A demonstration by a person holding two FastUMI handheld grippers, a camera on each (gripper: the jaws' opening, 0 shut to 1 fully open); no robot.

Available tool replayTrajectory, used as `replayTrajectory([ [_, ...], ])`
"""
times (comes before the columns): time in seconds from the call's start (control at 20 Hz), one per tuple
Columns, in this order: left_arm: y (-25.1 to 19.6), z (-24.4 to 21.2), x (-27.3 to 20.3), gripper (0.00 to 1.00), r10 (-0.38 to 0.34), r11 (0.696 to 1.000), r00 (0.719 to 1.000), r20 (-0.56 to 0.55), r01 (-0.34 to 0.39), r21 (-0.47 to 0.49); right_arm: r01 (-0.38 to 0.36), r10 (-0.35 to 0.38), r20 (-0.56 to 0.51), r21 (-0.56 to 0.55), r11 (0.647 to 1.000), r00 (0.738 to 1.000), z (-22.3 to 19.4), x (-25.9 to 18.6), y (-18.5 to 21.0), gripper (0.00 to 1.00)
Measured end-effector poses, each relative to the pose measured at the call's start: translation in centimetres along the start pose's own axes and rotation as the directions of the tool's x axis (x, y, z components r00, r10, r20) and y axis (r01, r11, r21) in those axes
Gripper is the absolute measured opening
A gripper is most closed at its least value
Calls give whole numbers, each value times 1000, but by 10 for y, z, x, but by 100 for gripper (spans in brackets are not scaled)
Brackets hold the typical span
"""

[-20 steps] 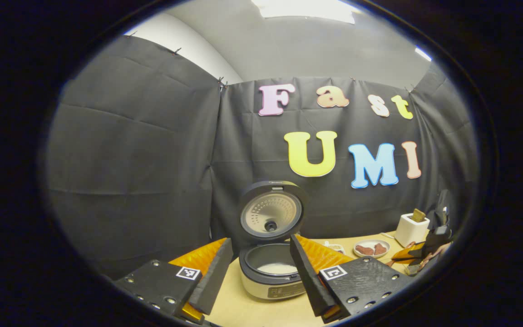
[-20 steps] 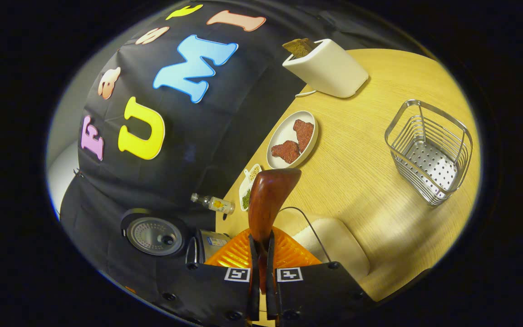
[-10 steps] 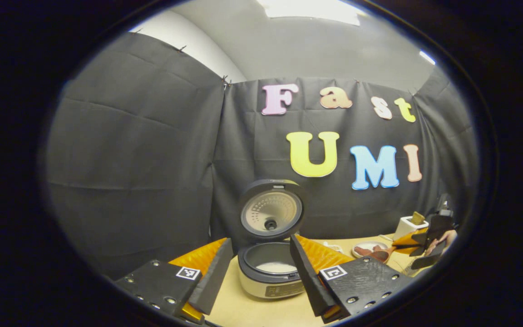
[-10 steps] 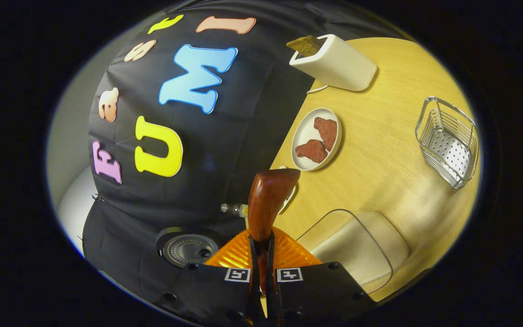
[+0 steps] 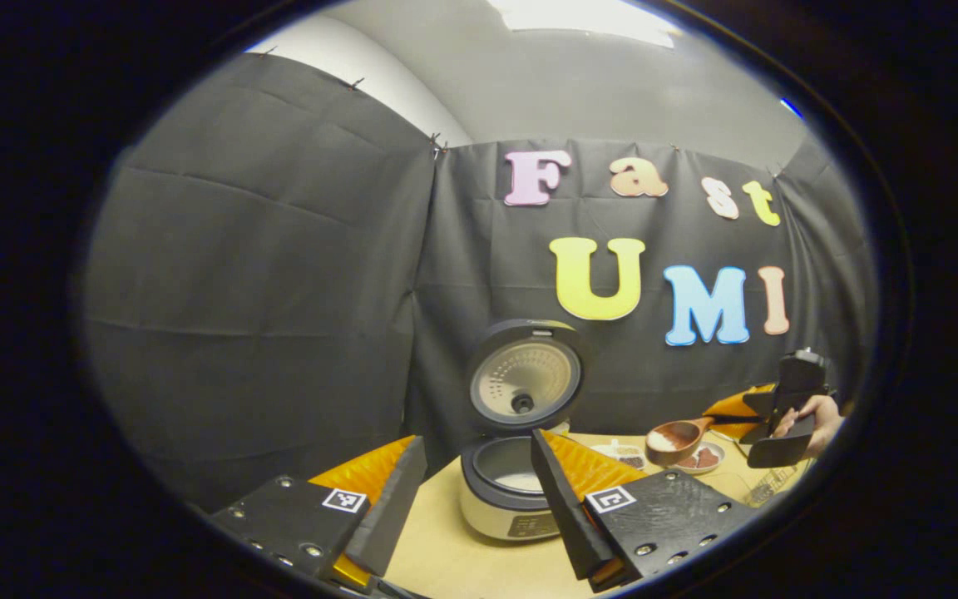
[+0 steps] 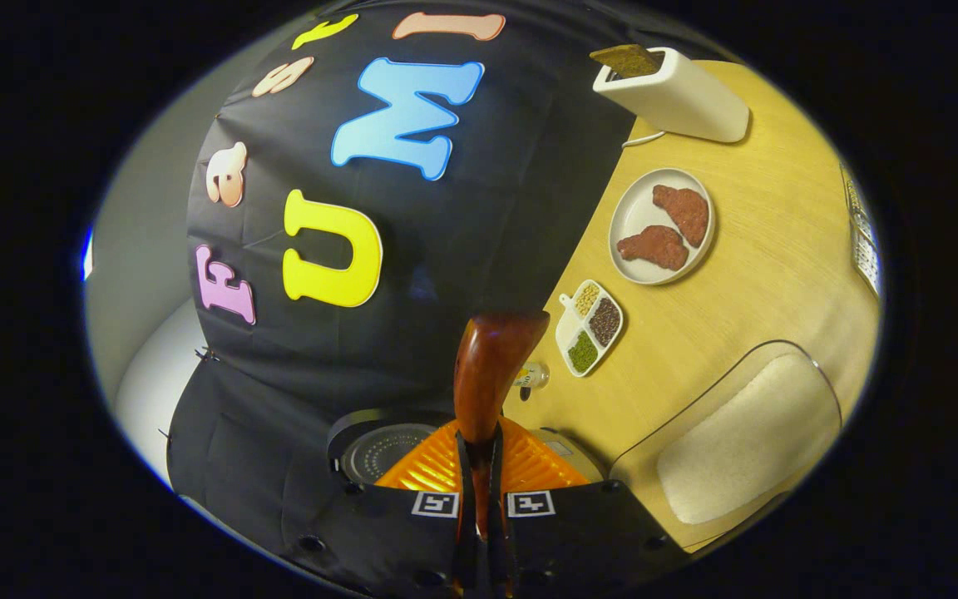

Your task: Close the left gripper, press the button to open the rice cooker; take a wooden spoon from the chopstick holder with the right hand, scoop a spoonful of rice and pour it into the rice cooker, then put the wooden spoon back into the chopstick holder.

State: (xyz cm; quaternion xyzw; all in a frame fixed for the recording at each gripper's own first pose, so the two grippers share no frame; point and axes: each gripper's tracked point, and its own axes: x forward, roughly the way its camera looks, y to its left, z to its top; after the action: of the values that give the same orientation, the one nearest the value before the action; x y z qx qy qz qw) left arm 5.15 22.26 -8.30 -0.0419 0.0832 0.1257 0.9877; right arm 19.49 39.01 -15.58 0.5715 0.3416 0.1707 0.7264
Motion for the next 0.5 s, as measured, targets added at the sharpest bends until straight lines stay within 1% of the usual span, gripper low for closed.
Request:
replayTrajectory([
  [0.3,30,-8,-9,78,43,999,999,-8,-43,-9,-43,42,-40,-35,998,998,-31,29,32,3],
  [0.35,33,-7,-9,78,49,999,999,-8,-49,-10,-49,47,-47,-44,998,998,-37,33,37,7],
  [0.5,39,-12,-9,78,68,998,998,-13,-68,-14,-61,56,-64,-84,995,996,-53,49,47,7],
])
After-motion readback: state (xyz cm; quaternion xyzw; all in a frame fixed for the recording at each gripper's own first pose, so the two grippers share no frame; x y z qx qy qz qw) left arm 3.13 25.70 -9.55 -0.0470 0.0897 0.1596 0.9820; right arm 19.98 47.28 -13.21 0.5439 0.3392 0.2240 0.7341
